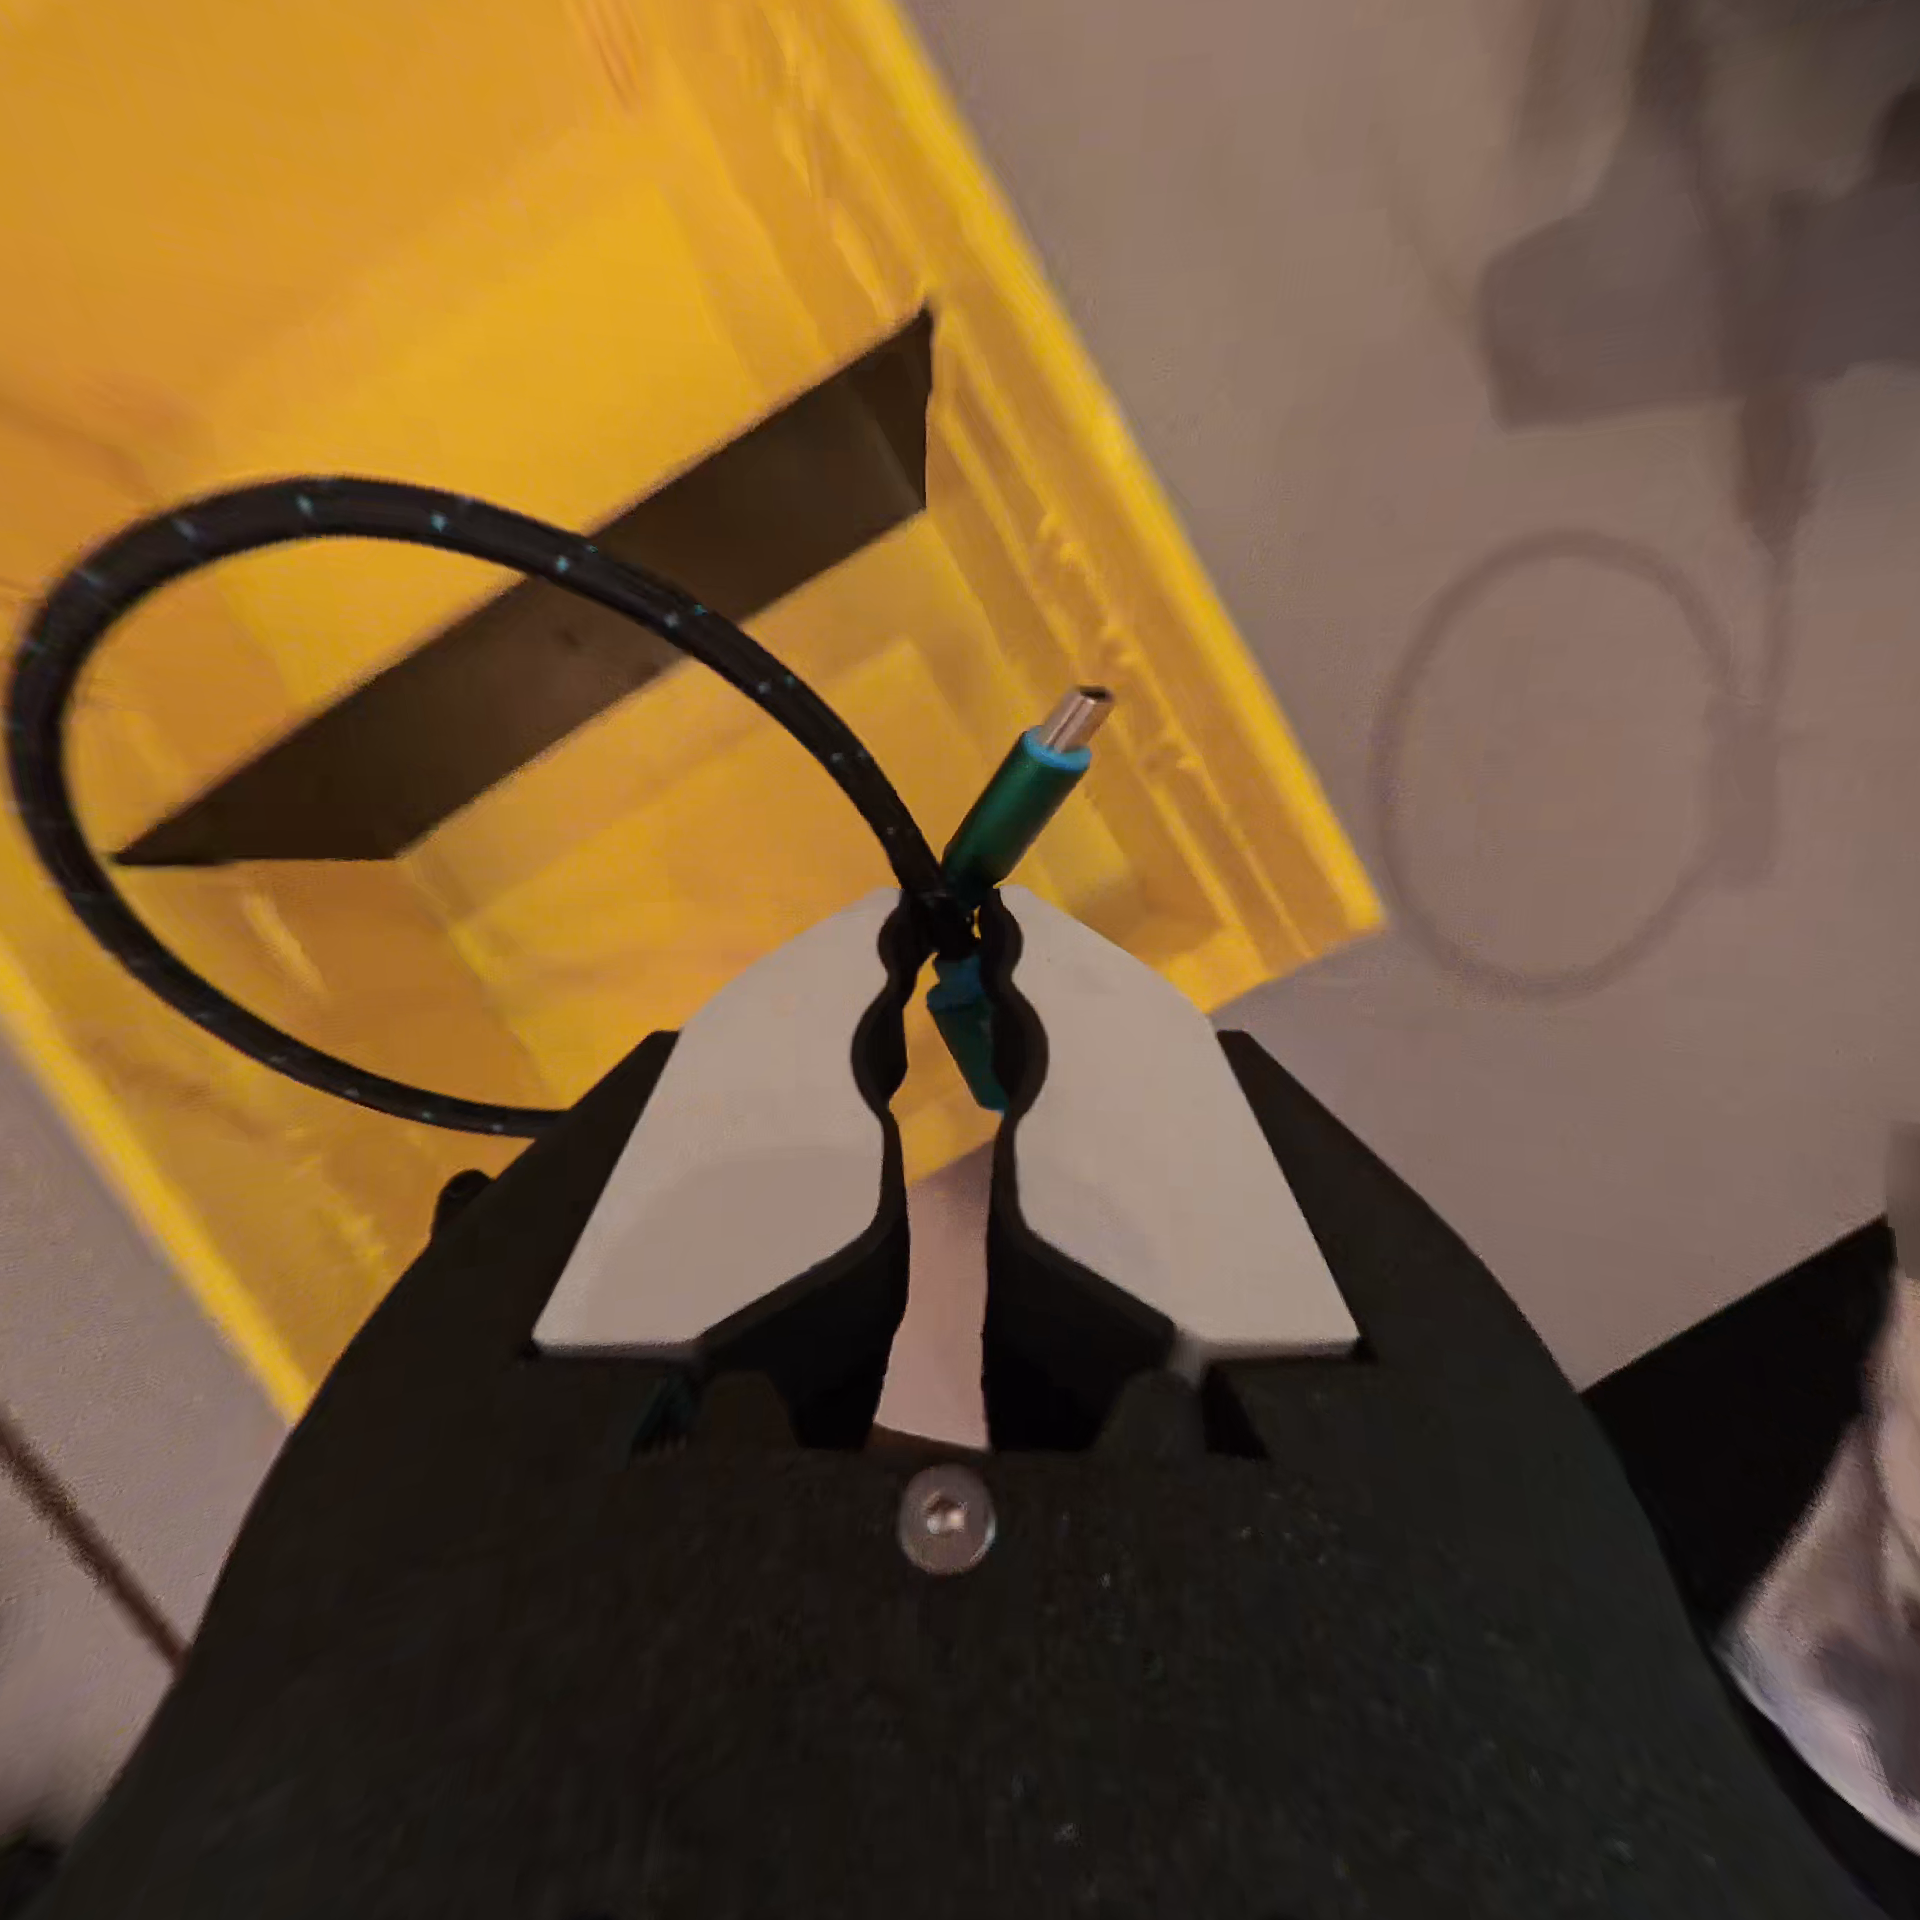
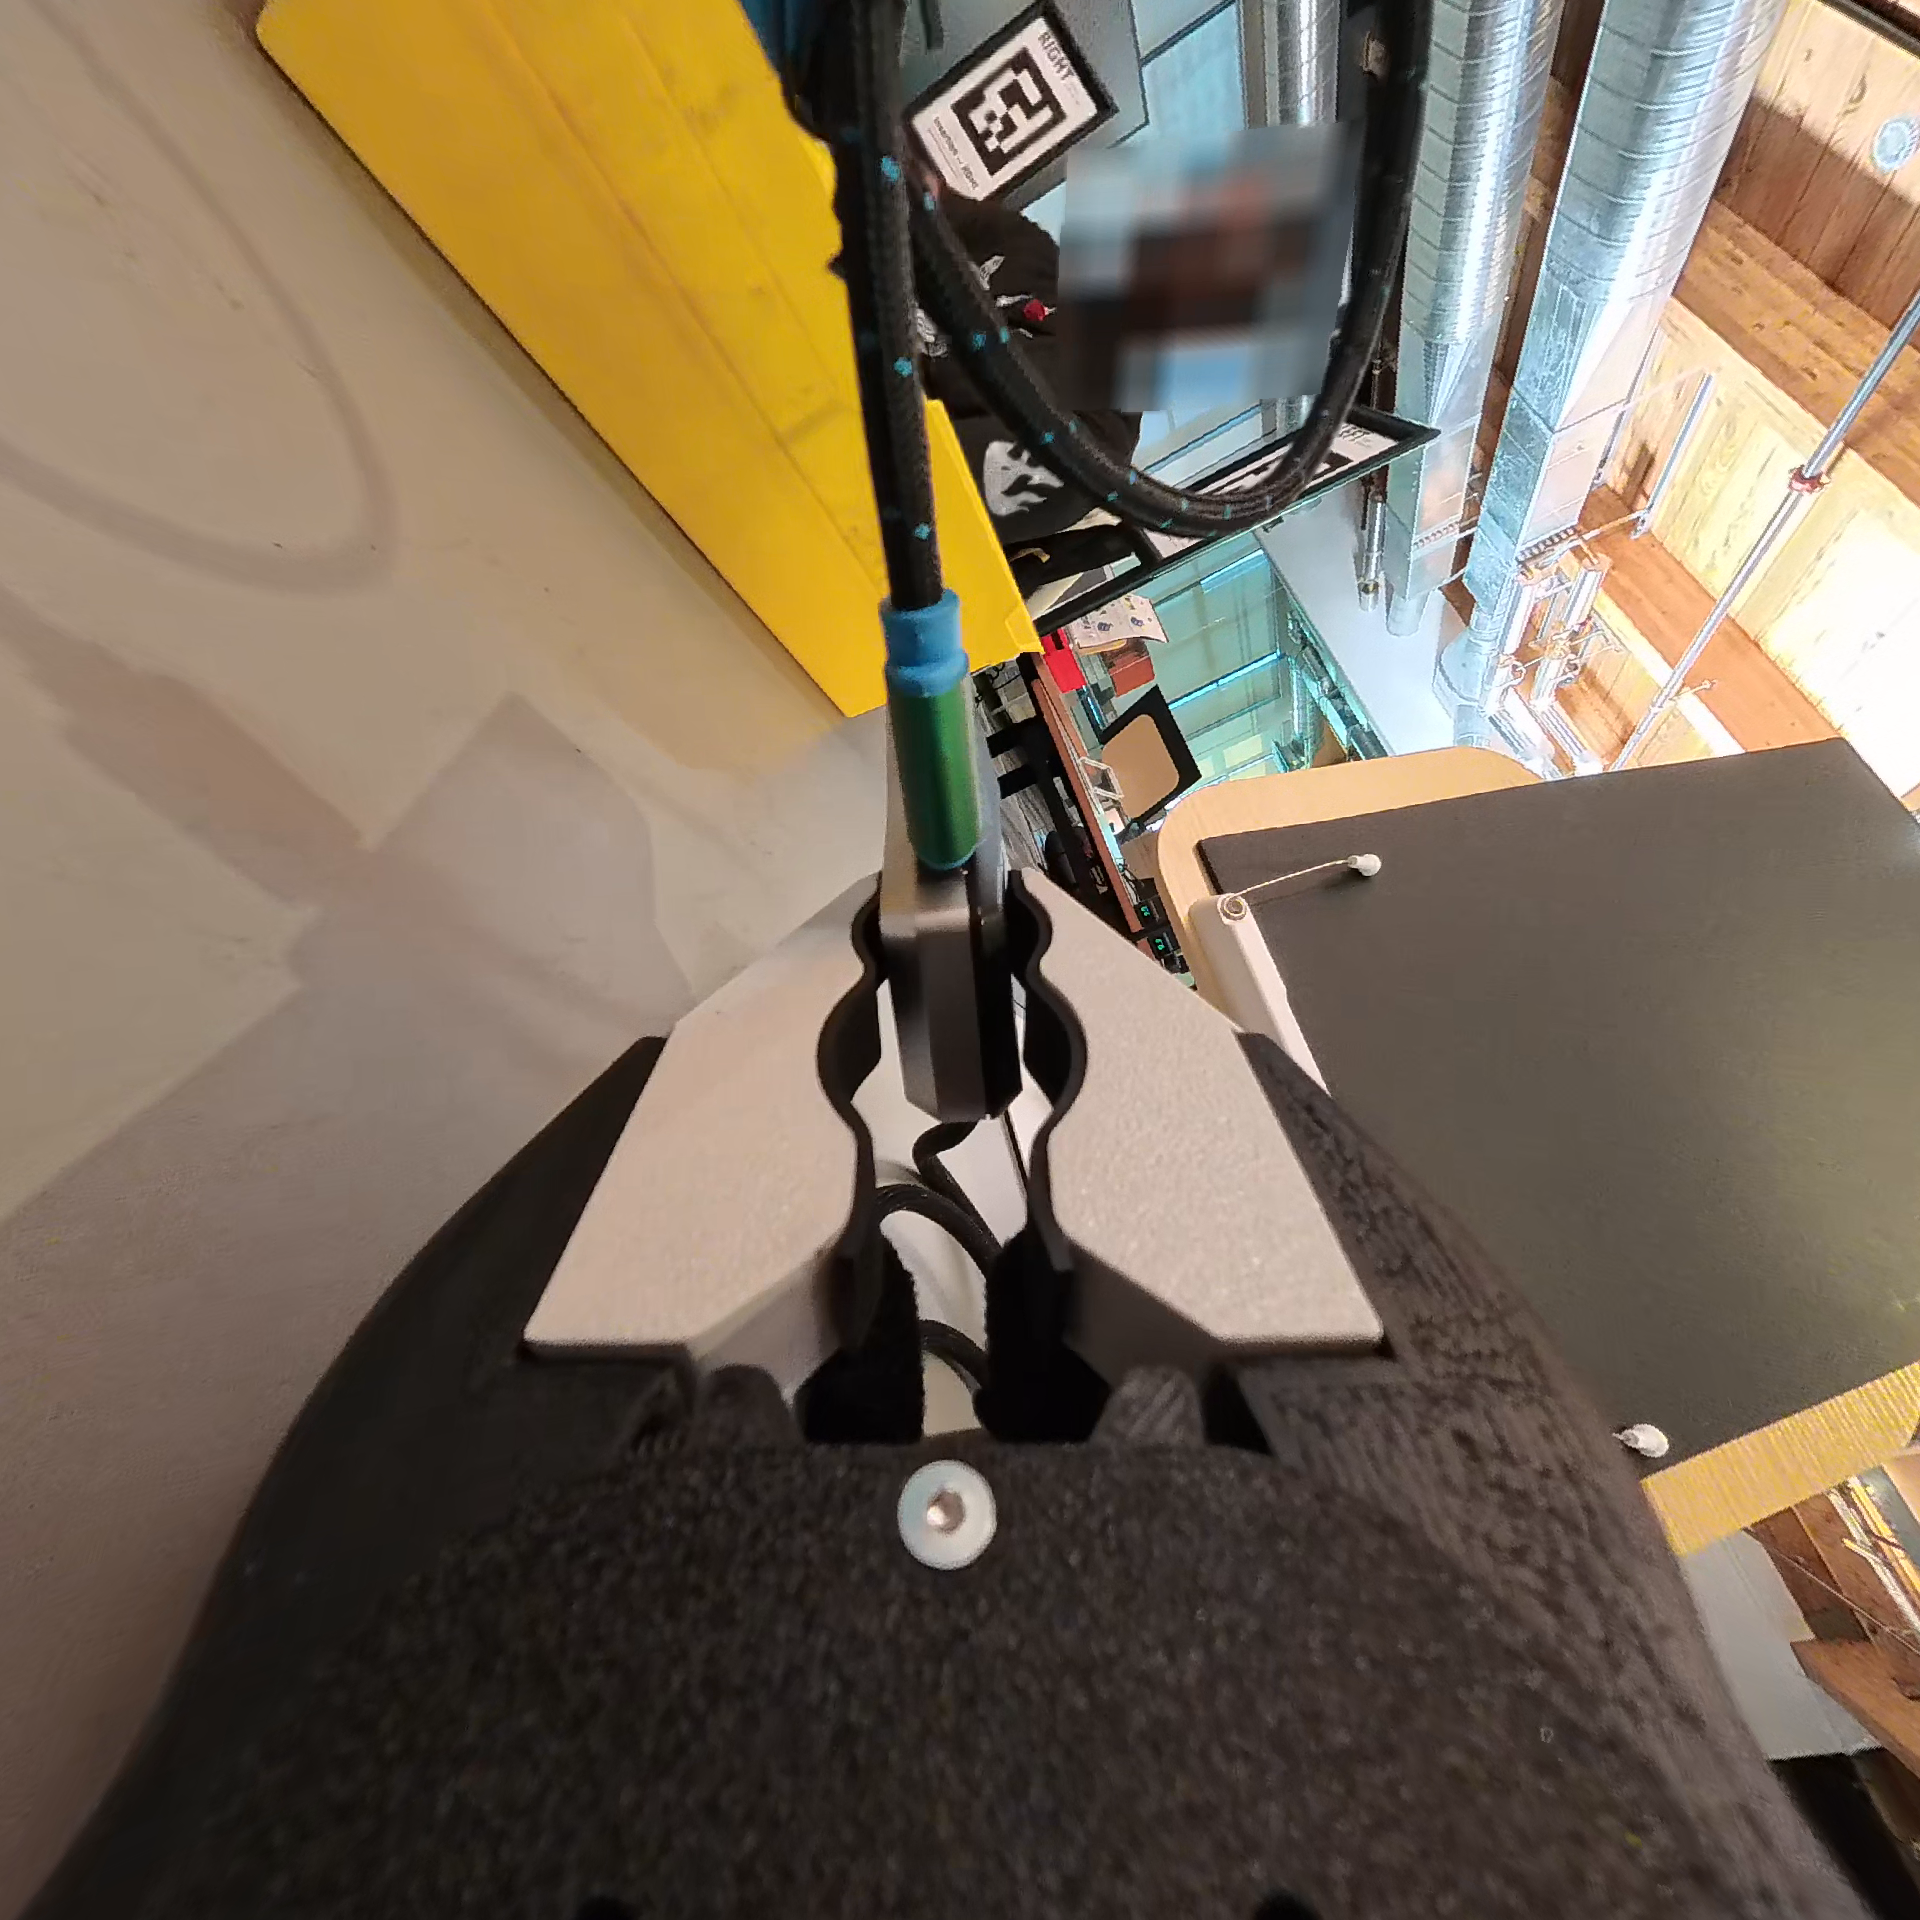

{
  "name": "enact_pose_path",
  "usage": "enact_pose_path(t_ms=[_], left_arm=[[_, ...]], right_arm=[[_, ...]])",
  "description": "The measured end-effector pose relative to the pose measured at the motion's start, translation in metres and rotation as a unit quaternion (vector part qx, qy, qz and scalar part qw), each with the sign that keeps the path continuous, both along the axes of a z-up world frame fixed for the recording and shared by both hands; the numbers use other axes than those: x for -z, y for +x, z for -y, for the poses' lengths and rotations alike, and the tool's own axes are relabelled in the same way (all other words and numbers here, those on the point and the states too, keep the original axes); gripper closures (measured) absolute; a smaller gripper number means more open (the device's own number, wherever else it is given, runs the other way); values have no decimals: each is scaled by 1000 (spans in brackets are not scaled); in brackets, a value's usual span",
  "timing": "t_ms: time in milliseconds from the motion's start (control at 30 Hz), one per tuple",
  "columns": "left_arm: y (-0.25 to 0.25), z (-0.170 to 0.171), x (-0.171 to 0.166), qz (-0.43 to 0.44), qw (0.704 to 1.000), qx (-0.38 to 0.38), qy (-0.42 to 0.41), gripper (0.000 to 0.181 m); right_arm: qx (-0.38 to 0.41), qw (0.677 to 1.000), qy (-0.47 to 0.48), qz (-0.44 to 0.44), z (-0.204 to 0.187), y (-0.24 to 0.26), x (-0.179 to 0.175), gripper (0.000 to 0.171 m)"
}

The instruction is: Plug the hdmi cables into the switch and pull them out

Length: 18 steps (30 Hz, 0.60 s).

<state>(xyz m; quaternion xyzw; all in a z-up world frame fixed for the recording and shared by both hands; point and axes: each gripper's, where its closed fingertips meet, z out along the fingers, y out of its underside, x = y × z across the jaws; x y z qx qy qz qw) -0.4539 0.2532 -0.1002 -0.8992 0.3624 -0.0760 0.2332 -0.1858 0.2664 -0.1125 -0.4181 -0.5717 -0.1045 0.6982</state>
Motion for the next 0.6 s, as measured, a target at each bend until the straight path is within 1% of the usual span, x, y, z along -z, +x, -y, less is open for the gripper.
enact_pose_path(t_ms=[33,100,167,233,300,367,467,500,533,600], left_arm=[[2,5,-20,5,999,1,46,172],[9,21,-60,8,990,6,143,173],[30,47,-90,4,970,42,240,173],[48,70,-105,-47,937,45,342,173],[68,93,-103,-130,889,55,436,173],[93,114,-78,-208,846,84,484,173],[118,129,-14,-305,812,137,479,173],[123,131,1,-316,808,143,477,173],[127,133,14,-313,813,148,468,173],[131,134,28,-319,821,151,448,173]], right_arm=[[0,1000,0,-2,0,0,-1,150],[1,1000,1,-4,0,1,-2,150],[2,1000,2,-5,0,1,-2,151],[3,1000,4,-4,0,1,-3,151],[4,1000,6,-3,0,2,-3,151],[5,1000,9,1,0,1,-2,151],[5,1000,13,8,1,0,-1,151],[5,1000,14,10,1,0,0,151],[6,1000,14,10,1,0,0,151],[5,1000,13,10,1,0,0,151]])
